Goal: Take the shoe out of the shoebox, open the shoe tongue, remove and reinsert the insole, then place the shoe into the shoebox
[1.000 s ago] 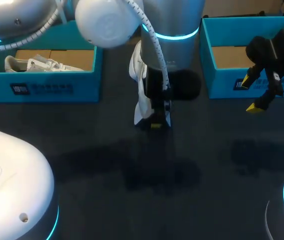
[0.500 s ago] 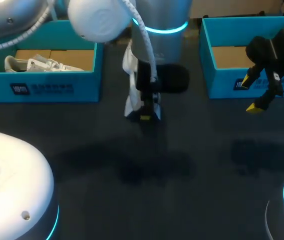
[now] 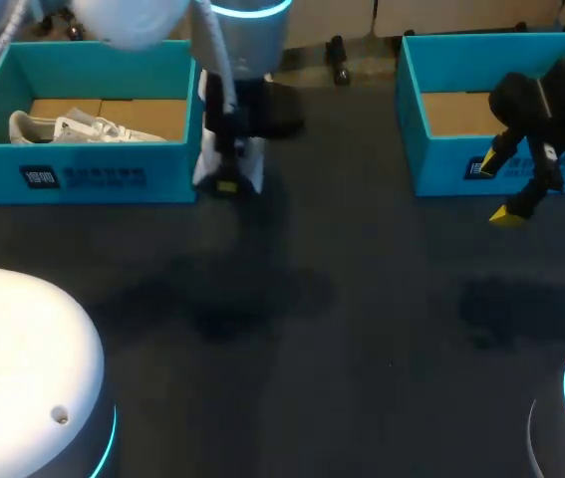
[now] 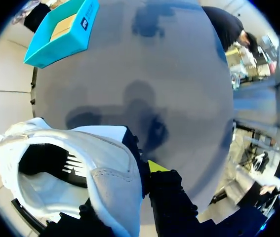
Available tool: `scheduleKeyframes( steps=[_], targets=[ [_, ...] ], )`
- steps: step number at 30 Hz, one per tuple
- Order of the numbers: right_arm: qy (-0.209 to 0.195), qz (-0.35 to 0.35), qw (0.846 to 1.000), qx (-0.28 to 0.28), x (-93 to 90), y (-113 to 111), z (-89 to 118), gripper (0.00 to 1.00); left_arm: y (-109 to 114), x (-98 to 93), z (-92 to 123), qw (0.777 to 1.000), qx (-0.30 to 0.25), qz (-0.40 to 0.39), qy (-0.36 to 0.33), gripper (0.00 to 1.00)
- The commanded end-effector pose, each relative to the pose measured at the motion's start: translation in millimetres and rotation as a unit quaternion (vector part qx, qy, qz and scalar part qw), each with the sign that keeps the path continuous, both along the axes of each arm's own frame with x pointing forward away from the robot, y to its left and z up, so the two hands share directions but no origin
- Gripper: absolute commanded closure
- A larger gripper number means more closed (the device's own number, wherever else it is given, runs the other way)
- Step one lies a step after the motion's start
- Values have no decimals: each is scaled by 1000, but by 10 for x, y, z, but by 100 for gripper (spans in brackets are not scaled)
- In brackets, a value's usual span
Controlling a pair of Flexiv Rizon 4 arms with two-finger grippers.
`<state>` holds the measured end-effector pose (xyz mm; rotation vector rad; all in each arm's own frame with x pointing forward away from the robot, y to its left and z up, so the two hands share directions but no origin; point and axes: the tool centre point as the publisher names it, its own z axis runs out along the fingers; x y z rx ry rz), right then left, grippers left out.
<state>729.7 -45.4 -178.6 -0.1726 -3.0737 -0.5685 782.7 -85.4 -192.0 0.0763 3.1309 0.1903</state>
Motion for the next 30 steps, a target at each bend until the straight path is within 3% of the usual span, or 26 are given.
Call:
scheduleKeyframes(
  steps=[1, 11, 30],
  targets=[
    [1, 0, 1000, -2, 11, 8, -7, 0, 459, 105, 80, 999, -40, -11, 7, 100],
    [1, 0, 1000, -2, 11, 8, -7, 0, 1124, 471, 134, 996, -52, -46, 50, 100],
    [1, 0, 1000, -2, 11, 8, -7, 0, 2207, 1206, 65, 998, -38, 9, 45, 100]
  ],
)
